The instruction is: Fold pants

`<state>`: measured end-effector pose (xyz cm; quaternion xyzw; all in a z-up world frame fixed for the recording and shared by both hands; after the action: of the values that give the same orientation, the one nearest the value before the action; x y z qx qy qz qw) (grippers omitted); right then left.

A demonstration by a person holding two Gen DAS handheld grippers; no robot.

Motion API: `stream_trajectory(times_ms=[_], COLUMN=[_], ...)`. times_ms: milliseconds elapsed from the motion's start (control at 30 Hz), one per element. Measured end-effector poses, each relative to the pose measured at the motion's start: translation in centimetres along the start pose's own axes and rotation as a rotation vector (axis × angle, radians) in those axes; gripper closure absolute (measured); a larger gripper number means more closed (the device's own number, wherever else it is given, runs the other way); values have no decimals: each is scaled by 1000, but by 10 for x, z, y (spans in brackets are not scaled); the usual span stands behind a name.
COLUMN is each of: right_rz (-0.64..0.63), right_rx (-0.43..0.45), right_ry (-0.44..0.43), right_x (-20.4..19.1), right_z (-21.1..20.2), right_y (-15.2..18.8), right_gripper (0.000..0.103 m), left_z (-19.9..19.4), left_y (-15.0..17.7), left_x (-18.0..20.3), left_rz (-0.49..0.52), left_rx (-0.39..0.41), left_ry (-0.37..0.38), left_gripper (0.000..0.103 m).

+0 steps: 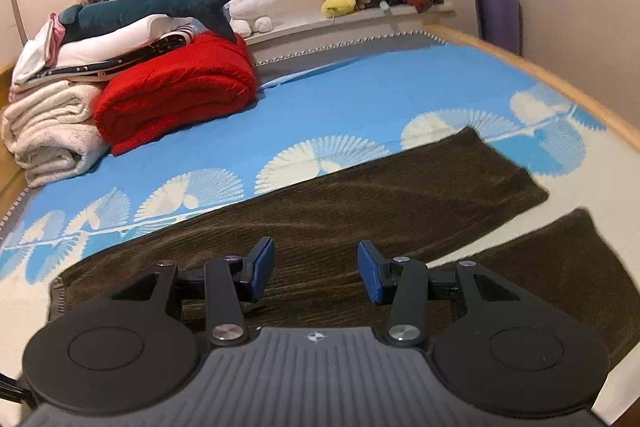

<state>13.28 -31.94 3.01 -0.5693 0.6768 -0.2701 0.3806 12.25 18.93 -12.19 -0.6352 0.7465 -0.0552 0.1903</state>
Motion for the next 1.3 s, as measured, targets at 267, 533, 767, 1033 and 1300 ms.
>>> stream_trajectory(times_ms=[267,533,767,1033,1300], right_rz=[-118,-31,-65,-57,-60], right_rx=[2,-60,-27,-12,-19], right_ry=[87,135,131,93,60], right_x=[37,72,61,40,23], right_z=[-14,-13,-12,0,20], right_y=[-12,13,9,-2,-8], right_gripper=[51,51,51,51,51], left_z=[-13,-2,-57,-67,-66], left_y=[-11,-5,-54,-93,-115], left_x=[45,73,76,88,90], left_rz=[143,284,23,-71,-144], left_rx=[73,30,301,414,390], left_ry=[114,21,78,40,46], left_gripper=[53,55,43,43,47])
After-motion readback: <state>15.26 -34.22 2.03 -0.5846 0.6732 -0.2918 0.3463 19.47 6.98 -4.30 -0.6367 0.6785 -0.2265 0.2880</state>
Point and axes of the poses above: each gripper's, at about its wrist camera, not at the fingertips, and z roughly the way its jaws point, x to its right, y to its underside, the point moved 6 cm from there along z, roughly the way its jaws point, and after that the axes turned 6 degrees about -y, right-handed, at the moved point
